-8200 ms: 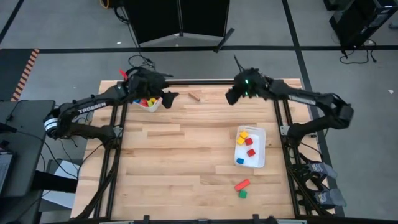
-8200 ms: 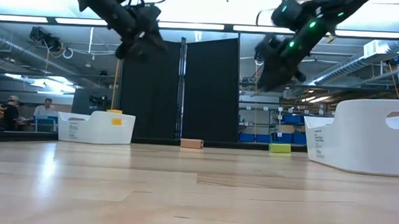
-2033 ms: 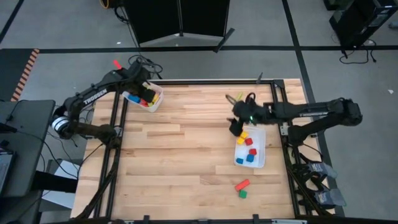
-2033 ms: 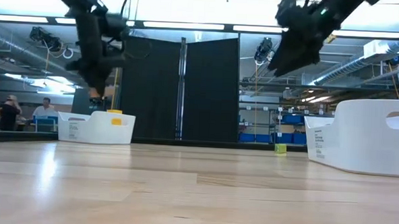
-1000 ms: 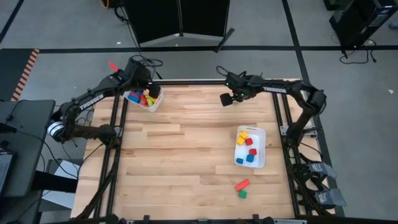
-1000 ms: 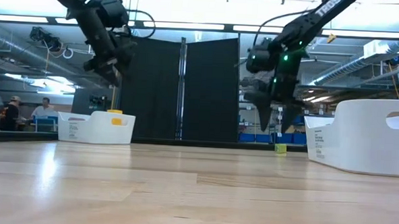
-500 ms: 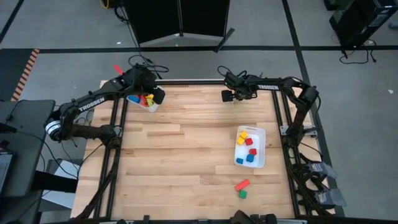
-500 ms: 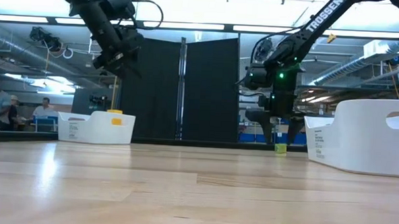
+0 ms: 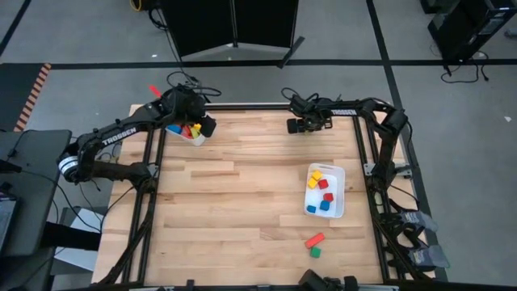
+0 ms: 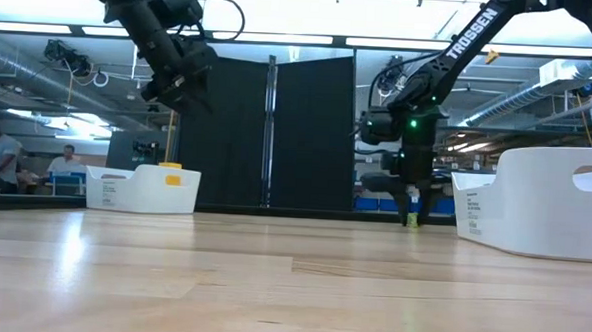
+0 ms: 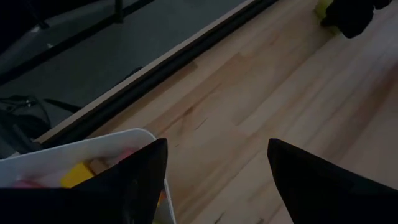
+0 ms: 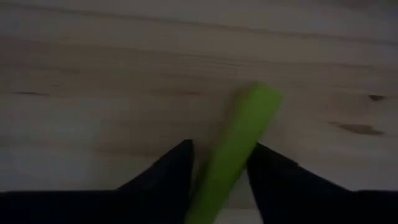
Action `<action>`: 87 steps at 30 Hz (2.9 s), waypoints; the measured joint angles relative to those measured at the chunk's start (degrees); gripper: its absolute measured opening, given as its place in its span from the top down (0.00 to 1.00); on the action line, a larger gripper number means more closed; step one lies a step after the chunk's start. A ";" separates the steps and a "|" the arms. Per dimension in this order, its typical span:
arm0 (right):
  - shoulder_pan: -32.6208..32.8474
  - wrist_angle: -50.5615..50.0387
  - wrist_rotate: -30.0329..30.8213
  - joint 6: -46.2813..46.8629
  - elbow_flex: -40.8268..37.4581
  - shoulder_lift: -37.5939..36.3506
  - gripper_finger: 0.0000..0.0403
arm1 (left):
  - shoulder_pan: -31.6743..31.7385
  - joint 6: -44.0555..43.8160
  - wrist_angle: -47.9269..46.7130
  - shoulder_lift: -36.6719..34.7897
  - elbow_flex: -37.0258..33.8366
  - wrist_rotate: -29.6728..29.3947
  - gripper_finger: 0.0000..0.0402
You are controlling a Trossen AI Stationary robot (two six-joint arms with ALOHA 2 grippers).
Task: Sort blocks by size
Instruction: Put the light green rectangular block into the top white bin
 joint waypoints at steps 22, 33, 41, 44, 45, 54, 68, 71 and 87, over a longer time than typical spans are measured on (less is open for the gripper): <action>14.56 41.58 -5.78 -8.06 -0.39 -2.68 0.82 | -6.40 -3.55 1.89 -14.16 0.01 -2.60 0.29; 19.84 52.58 -6.63 -17.28 15.59 4.31 0.82 | -8.81 -5.09 2.09 -18.38 0.02 -6.00 0.29; 21.61 51.20 -9.86 -21.69 35.33 17.27 0.82 | -11.18 -6.21 2.35 -18.52 0.02 -6.02 0.29; 21.61 48.81 -10.30 -22.61 42.64 22.45 0.82 | -11.93 -6.19 2.55 -19.16 0.02 -6.00 0.29; 21.66 48.06 -10.59 -22.77 44.67 23.82 0.82 | -12.18 -6.20 2.51 -19.52 0.02 -6.02 0.29; 21.66 47.01 -11.98 -22.95 61.21 36.06 0.82 | -13.68 -5.45 4.50 -23.45 0.02 -6.11 0.29; 19.74 52.04 -10.07 -22.95 68.67 42.71 0.82 | -13.81 -4.59 5.54 -24.76 0.02 -6.15 0.29; 19.23 53.13 -9.75 -23.13 68.67 42.71 0.82 | -13.81 -4.48 6.45 -24.78 0.02 -6.12 0.29; 18.36 50.73 -15.84 -22.34 68.65 42.66 0.57 | -13.81 -4.49 8.30 -24.76 0.02 -5.20 0.29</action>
